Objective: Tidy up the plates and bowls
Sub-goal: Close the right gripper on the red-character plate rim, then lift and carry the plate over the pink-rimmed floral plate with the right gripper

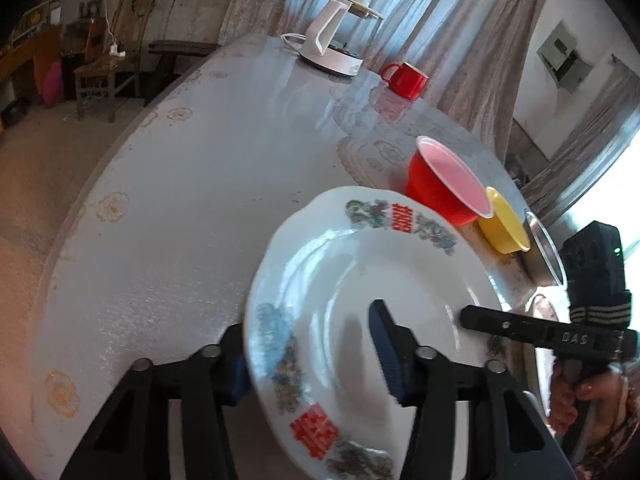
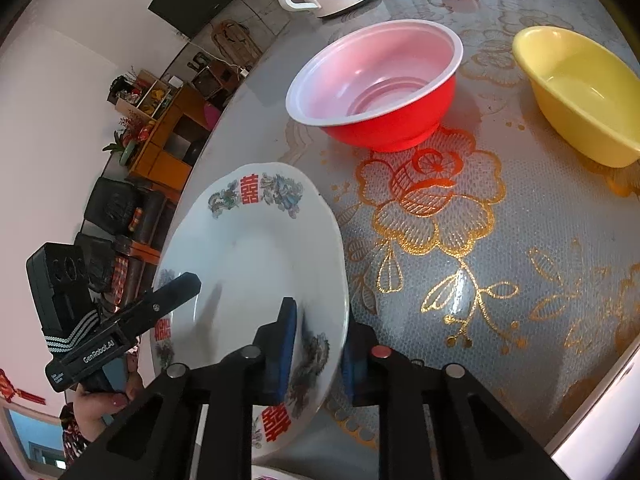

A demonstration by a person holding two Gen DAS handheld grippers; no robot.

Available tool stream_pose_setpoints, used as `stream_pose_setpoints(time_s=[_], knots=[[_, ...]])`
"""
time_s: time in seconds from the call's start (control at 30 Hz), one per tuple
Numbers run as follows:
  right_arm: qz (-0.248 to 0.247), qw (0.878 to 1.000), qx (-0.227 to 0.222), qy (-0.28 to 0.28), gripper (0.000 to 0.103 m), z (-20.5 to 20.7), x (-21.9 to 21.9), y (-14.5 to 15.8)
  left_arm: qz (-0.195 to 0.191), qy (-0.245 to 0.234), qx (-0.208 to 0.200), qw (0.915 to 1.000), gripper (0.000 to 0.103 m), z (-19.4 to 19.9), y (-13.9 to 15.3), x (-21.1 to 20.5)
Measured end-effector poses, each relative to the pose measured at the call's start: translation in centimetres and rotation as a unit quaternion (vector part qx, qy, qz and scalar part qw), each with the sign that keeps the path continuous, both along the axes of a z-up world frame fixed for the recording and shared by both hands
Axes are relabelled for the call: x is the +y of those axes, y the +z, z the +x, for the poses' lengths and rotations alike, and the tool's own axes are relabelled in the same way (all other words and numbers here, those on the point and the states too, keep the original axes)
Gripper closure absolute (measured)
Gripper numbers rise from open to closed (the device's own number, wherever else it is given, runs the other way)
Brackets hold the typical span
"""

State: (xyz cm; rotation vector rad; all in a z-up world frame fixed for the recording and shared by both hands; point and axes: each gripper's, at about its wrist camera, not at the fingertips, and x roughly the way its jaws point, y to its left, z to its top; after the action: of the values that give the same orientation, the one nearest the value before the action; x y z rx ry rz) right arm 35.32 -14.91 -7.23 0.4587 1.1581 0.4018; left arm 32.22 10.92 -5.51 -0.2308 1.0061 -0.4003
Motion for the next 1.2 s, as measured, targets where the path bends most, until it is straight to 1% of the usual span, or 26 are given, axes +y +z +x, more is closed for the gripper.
stream_pose_setpoints(time_s=[0.07, 0.13, 0.2, 0.27, 0.5, 0.73, 0.9, 1.2], knots=[[0.003, 1.0, 0.0, 0.001, 0.086, 0.1, -0.1, 0.0, 0.016, 0.002, -0.005, 0.9999, 0.066, -0.1, -0.1, 0.1], [0.006, 1.0, -0.001, 0.0, 0.086, 0.0, -0.4, -0.1, 0.03, 0.002, -0.011, 0.9995, 0.067, -0.3, -0.1, 0.0], [-0.002, 1.0, -0.004, 0.001, 0.086, -0.1, -0.3, 0.0, 0.052, -0.002, -0.02, 0.9984, 0.067, -0.6, -0.1, -0.5], [-0.013, 1.0, -0.007, 0.002, 0.085, -0.3, -0.5, 0.2, 0.065, -0.003, -0.026, 0.9975, 0.067, -0.7, -0.1, -0.8], [-0.02, 1.0, -0.008, 0.004, 0.085, -0.4, -0.6, 0.3, 0.046, 0.01, -0.032, 0.9984, 0.067, -1.7, -0.3, -0.6], [-0.05, 0.998, -0.026, 0.013, 0.084, -0.6, -0.7, 1.1, 0.038, 0.022, -0.032, 0.9985, 0.067, -2.5, -0.2, -1.1], [-0.075, 0.996, -0.049, 0.018, 0.084, -0.8, -1.1, 2.2, 0.036, 0.014, -0.035, 0.9986, 0.067, -2.7, -0.1, -1.9], [-0.073, 0.996, -0.056, 0.014, 0.084, -1.5, -2.7, 2.6, 0.034, 0.002, -0.041, 0.9986, 0.067, -3.2, 0.2, -3.5]])
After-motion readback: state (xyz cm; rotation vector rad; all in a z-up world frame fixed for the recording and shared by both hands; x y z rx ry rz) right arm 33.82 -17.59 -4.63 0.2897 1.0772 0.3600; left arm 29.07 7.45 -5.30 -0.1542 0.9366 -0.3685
